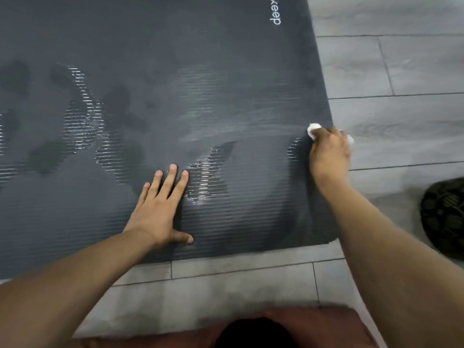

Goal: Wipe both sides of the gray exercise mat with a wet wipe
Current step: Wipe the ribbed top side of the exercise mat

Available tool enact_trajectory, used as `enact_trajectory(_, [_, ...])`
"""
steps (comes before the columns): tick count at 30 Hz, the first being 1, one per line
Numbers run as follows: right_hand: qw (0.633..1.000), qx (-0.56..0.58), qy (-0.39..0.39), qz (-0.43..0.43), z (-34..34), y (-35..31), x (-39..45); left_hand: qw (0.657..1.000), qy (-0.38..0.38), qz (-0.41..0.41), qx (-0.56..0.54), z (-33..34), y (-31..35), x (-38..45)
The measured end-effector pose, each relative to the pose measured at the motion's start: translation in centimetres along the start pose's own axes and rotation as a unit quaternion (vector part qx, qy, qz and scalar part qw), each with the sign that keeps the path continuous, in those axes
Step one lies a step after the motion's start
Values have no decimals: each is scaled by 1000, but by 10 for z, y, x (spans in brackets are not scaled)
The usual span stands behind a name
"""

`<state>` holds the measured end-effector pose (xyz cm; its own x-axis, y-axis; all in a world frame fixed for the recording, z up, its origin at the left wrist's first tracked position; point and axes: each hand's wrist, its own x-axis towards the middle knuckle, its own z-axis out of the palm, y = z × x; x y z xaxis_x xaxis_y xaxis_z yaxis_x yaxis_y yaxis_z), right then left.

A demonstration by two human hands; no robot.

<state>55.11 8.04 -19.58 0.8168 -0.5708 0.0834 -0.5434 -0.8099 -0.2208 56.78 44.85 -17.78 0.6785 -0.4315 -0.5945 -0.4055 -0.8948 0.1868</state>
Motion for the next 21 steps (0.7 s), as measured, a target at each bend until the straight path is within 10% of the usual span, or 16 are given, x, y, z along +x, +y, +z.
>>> enact_trajectory(5, [995,76,17,66,10,-49,-39,1000,-9,-7,9,-4,4,-2])
enact_trajectory(9, [975,163,-58,-141,34,-159,-117,1000,-11,-14,9,-7,7,-3])
enact_trajectory(13, [952,152,-55,-260,29,-129,-101,1000,-9,-12,7,-6,6,-2])
enact_trajectory(21, [994,45,5,101,-2,10,-1,1000,-4,-5,12,-1,1,2])
